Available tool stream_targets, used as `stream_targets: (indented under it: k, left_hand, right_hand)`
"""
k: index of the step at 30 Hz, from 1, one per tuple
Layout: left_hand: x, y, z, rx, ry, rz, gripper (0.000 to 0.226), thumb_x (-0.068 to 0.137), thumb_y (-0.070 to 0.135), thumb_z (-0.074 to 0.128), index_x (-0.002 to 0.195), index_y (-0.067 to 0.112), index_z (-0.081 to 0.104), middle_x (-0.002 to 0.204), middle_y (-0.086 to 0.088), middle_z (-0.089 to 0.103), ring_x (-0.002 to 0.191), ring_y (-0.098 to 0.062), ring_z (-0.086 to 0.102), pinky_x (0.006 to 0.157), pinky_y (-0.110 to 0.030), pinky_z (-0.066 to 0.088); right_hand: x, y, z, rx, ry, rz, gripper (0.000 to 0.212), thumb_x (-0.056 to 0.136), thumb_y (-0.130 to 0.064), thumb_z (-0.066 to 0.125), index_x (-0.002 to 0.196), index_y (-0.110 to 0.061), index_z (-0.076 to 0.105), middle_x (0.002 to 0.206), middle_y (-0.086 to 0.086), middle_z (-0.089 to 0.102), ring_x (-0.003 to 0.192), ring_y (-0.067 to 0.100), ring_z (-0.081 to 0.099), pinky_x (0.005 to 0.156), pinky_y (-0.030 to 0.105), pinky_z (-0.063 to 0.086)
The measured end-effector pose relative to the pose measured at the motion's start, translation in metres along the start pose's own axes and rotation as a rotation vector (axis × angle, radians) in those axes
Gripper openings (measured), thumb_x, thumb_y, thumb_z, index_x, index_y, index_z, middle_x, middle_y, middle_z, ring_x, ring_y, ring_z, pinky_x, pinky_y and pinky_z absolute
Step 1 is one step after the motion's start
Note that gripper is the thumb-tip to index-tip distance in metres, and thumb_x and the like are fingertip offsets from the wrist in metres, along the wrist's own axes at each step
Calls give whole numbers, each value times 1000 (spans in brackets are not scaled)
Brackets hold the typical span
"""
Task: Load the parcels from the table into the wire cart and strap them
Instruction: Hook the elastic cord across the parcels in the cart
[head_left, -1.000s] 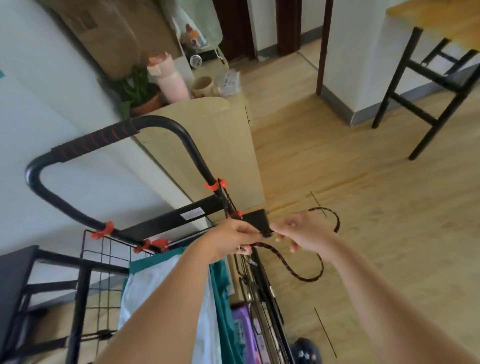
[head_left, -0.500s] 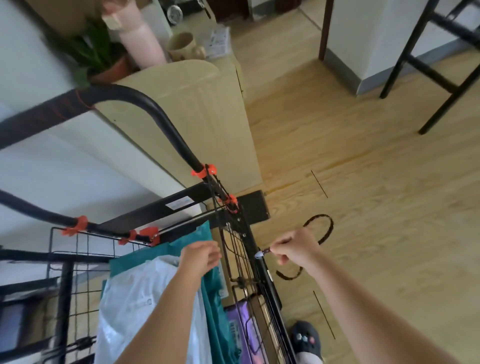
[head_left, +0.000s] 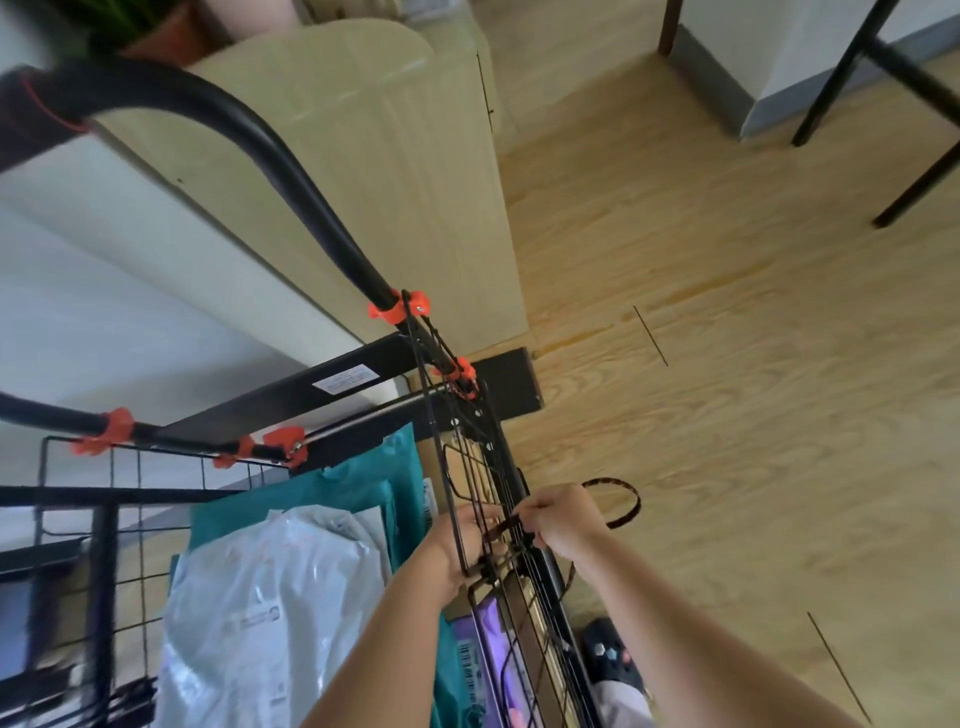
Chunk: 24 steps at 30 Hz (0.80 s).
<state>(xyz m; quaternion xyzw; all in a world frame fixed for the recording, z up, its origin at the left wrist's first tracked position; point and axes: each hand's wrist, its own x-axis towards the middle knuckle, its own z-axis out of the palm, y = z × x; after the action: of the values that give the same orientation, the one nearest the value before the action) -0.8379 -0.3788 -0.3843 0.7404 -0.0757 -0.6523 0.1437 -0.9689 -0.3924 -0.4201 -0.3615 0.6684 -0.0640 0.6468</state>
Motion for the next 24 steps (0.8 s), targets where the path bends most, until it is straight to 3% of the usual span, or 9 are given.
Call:
stream_targets:
  k: [4, 7, 10, 12, 13, 16, 18, 21, 24]
  left_hand:
    - [7, 0, 0, 176, 250, 95, 20, 99, 4, 46, 105, 6, 66, 113, -17, 65, 93, -24, 63, 84, -34, 52]
    - [8, 0, -13, 74, 360, 93, 36, 102, 13, 39, 128, -8, 54, 120, -28, 61, 99, -37, 61, 82, -44, 54]
    - [-5, -5, -15, 368, 361, 148, 32, 100, 14, 46, 122, -6, 57, 85, -13, 60, 76, -27, 58, 84, -49, 55]
    - [-21, -14, -14, 761, 400, 186, 16, 93, 14, 58, 108, 10, 63, 89, -4, 63, 83, -19, 63, 85, -40, 57]
    - [-24, -19, -15, 801, 386, 183, 16, 91, 12, 60, 107, 11, 60, 94, -6, 64, 87, -21, 65, 84, -40, 58]
    - [-29, -31, -16, 562, 255, 105, 32, 92, -2, 53, 124, -2, 52, 107, -21, 64, 94, -38, 68, 78, -49, 59]
    - [-24, -34, -14, 385, 225, 16, 34, 95, -5, 48, 129, -5, 50, 99, -17, 62, 88, -35, 67, 71, -43, 60]
    - [-6, -39, -8, 51, 270, -153, 25, 100, 7, 44, 120, -2, 56, 107, -26, 63, 93, -39, 67, 74, -42, 59]
    - [-4, -53, 4, 91, 183, -80, 14, 102, 10, 44, 107, 5, 56, 87, -17, 67, 61, -33, 65, 44, -32, 51]
  right_hand:
    - [1, 3, -2, -65, 34, -34, 21, 93, -10, 62, 109, -23, 66, 101, -4, 67, 71, 11, 66, 65, 26, 57]
    - [-7, 10, -8, 17, 131, -90, 34, 92, -3, 58, 117, -24, 64, 112, -12, 62, 61, 9, 63, 52, 21, 50]
    - [-17, 17, -16, -9, 276, -100, 19, 97, -12, 54, 103, -20, 70, 86, -7, 70, 55, 7, 57, 46, 20, 41]
    - [-23, 24, -19, -19, 316, -66, 17, 97, -13, 53, 95, -17, 70, 75, -3, 69, 55, 10, 57, 47, 23, 43]
    - [-26, 26, -19, 2, 313, -37, 18, 97, -12, 53, 92, -16, 70, 70, -2, 68, 52, 10, 55, 46, 24, 42]
    - [-36, 27, -17, 275, 229, 76, 20, 96, -5, 50, 89, -8, 69, 65, 2, 62, 47, 8, 48, 41, 19, 40]
    - [-41, 18, -14, 437, 169, 110, 20, 97, -3, 48, 90, -5, 67, 71, 5, 61, 52, 9, 51, 47, 19, 47]
    - [-40, -1, -7, 474, 58, 146, 20, 99, -6, 44, 97, -10, 64, 89, 5, 67, 78, 14, 62, 75, 36, 54]
    - [-34, -3, 2, 433, -52, 254, 23, 100, -6, 42, 114, -11, 59, 106, 7, 66, 107, 18, 61, 99, 46, 44]
